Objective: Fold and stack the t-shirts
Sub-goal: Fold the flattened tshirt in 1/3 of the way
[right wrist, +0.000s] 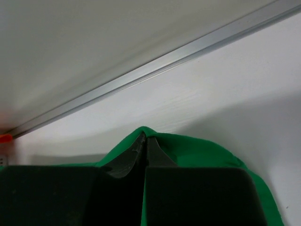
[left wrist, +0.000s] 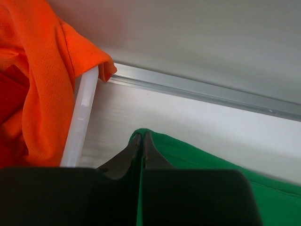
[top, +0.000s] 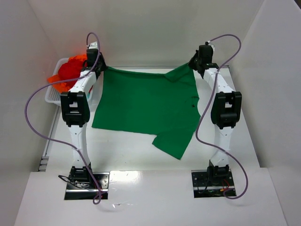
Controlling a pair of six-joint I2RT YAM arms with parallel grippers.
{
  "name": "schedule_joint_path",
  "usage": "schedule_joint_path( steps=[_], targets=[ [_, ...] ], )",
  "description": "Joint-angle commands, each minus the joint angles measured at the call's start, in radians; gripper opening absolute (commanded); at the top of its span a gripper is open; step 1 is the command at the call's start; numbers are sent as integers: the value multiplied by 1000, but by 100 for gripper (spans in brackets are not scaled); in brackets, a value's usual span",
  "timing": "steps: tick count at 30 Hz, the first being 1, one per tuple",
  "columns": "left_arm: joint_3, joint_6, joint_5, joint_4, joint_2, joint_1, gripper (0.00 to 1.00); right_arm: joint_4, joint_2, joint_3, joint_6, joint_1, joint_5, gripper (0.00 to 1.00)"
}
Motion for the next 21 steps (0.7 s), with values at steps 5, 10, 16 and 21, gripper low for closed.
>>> schedule_joint_path(
  steps=[5, 10, 16, 21],
  targets=[
    [25, 52, 15, -5, 1, 9, 0, 49, -124, -169, 75, -14, -80, 0],
    [-4, 52, 28, -14, -9, 27, 0, 103, -265, -383, 122, -14, -109, 0],
    [-55, 42, 48, -24, -30, 36, 0, 124, -376, -541, 168, -14, -143, 0],
    [-77, 52, 48, -24, -48, 56, 0, 124, -416, -541, 220, -14, -201, 0]
  ],
)
